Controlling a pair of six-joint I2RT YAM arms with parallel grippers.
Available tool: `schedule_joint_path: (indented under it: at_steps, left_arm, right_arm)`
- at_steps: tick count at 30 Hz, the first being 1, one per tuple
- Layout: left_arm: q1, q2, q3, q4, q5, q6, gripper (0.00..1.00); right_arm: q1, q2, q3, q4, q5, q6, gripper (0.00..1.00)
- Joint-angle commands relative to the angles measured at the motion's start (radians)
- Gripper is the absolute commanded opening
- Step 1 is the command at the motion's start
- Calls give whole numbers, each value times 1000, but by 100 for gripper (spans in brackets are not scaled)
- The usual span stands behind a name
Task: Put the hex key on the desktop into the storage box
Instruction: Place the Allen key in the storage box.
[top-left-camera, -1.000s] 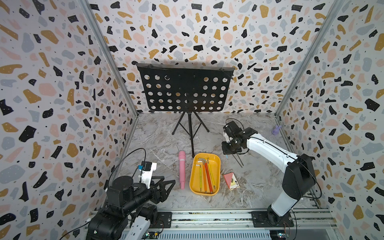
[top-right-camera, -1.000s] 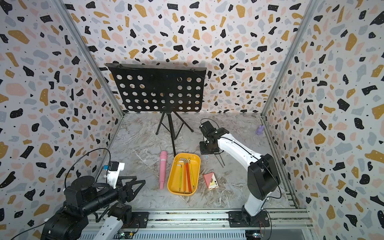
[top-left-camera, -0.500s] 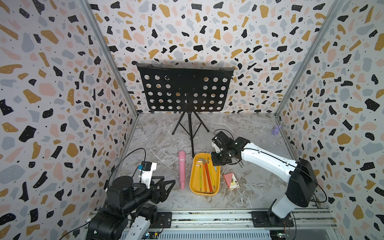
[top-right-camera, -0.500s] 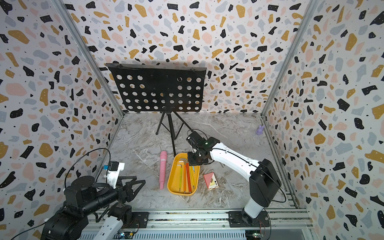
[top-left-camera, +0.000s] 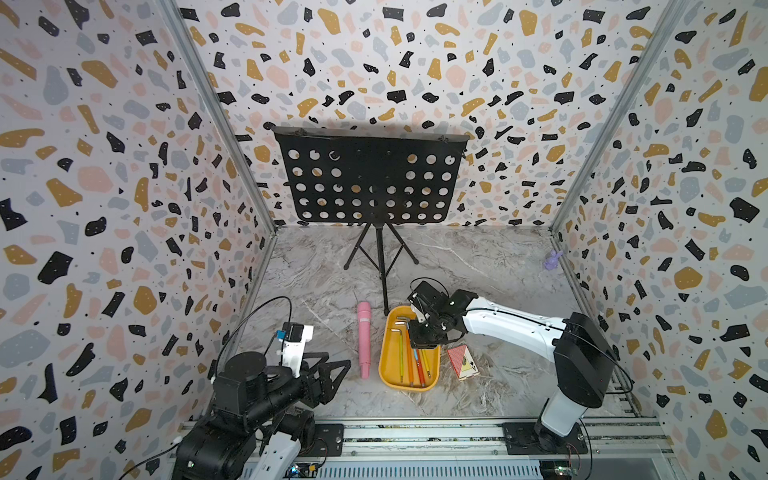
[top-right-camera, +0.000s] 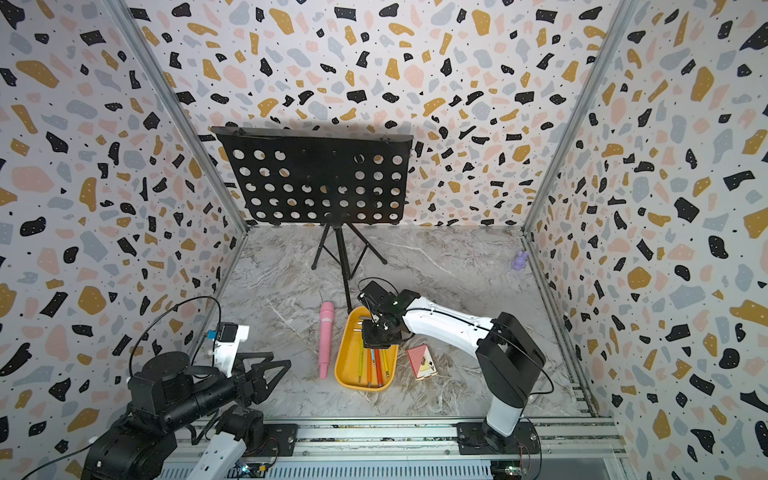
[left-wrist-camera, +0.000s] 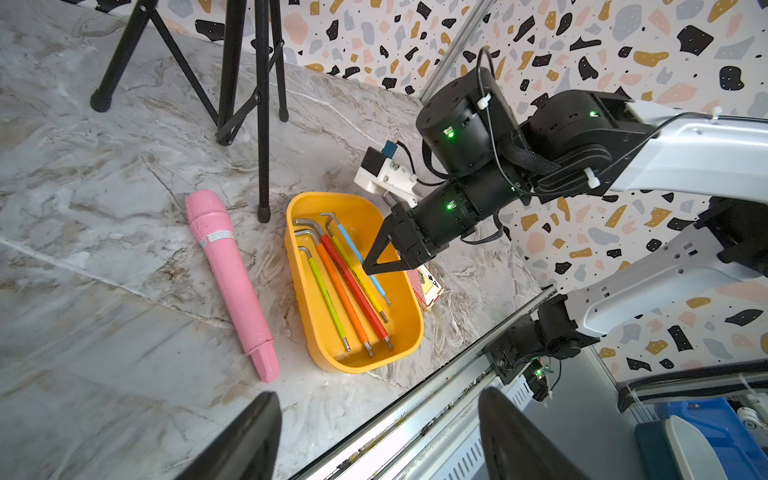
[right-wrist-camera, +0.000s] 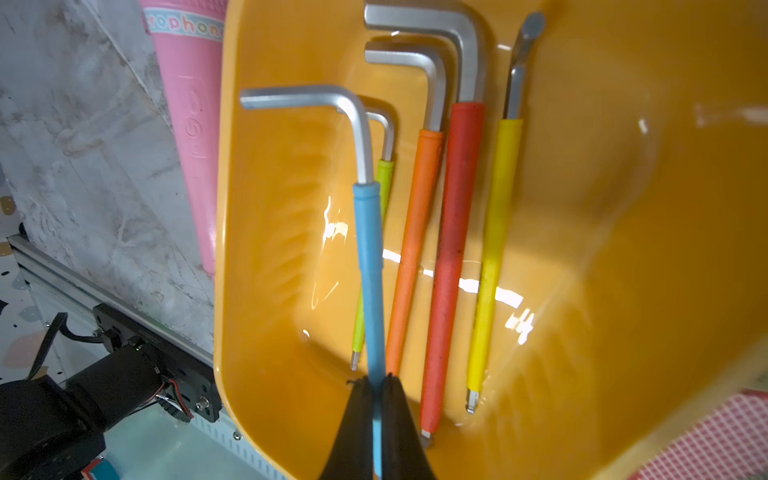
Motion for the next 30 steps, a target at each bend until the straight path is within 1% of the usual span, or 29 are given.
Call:
schedule_joint_path:
  at_steps: [1,12,23,30]
  left_arm:
    - [7,-3,-7,25,-3,0,78]
    - [6,-3,-7,25,-3,1,78]
    - [7,-4,-7,26,-4,1,78]
    - [7,-3,-7,26,-3,1,78]
  right_arm:
    - [13,19,-6,29,-24,55,0]
    - [18,113,10,47,-29,98,0]
    - [18,155,25,60,-44,130,0]
    - [17,179,64,46,-43,147,0]
